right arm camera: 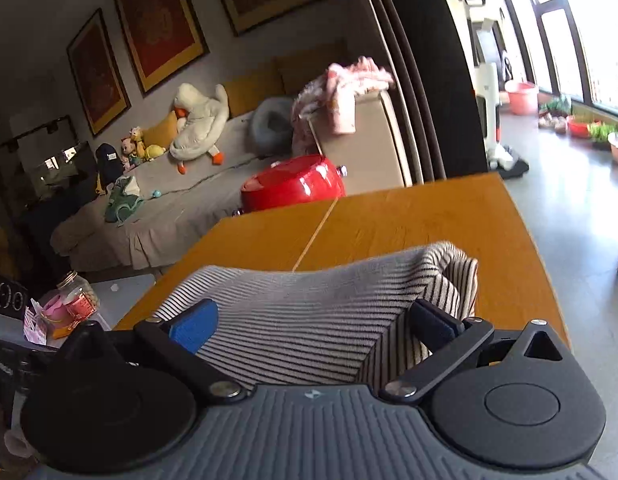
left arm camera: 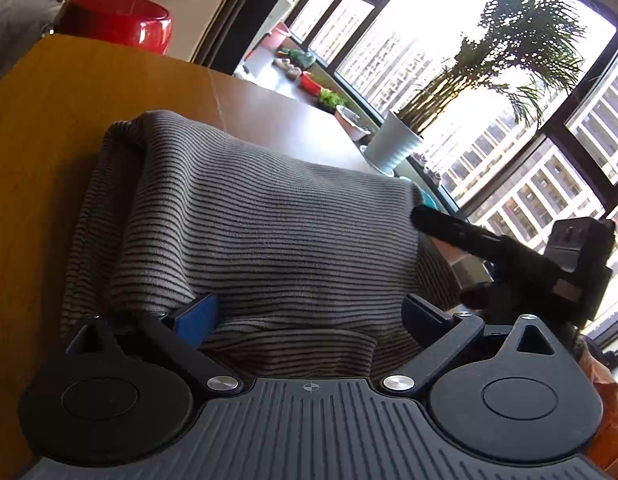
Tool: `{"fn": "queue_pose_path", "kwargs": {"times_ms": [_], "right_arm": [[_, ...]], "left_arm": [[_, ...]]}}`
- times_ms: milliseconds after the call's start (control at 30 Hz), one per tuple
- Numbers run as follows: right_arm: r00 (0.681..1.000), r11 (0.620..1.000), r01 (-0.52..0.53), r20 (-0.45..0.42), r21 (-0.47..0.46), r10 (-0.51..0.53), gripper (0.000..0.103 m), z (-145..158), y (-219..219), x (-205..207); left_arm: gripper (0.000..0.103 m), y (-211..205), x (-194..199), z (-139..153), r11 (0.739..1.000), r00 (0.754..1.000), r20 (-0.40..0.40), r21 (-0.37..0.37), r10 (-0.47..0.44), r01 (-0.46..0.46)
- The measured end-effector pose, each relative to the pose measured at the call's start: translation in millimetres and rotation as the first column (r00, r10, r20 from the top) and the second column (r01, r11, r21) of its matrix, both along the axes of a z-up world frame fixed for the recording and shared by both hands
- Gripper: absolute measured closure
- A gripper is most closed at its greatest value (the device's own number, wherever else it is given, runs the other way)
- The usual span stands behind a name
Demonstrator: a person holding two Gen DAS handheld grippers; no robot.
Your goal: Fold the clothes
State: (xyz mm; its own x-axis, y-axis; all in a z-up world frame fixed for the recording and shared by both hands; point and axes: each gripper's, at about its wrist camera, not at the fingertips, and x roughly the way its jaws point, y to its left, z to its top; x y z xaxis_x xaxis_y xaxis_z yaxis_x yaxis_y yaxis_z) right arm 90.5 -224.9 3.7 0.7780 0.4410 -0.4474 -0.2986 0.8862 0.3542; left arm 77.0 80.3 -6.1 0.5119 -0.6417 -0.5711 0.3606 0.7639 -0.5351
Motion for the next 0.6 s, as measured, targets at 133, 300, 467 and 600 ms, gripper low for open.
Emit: {"fn": "queue_pose_path", "kwargs": {"times_ms": [133, 300, 467, 600], "right_arm": [[0.999, 0.999, 0.031, -0.02, 0.034, -0.031, 0.0, -26.9, -4.7, 3.4], [1.0, 1.0, 0.009, -0.025, 0.007, -0.009, 0.0, -26.5, -4.0, -19.6], [0.997, 0.996, -0.065, -0.051, -0.065, 0.062, 0.0, -21.2, 18.7, -52.3], [0.994, 0.993, -0.101, -0.051, -0.068, 0.098, 0.0, -4.9, 21.0, -68.4]], "left_arm": [[0.002, 1.9, 17.4, -2.5, 0.999, 0.999, 0.025, -0.009, 0.037, -0.036], [0.002, -5.5, 47.8, -3.5, 0.994, 0.992, 0.068, 0.006, 0.11, -0.111], [0.0, -14.5, 73.9, 0.6, 0.984, 0.98, 0.113, 0.059, 0.162, -0.17], [0.0, -7.0, 67.9, 12.9, 0.984, 0.981, 0.093, 0.04, 0.167, -0.172]]}}
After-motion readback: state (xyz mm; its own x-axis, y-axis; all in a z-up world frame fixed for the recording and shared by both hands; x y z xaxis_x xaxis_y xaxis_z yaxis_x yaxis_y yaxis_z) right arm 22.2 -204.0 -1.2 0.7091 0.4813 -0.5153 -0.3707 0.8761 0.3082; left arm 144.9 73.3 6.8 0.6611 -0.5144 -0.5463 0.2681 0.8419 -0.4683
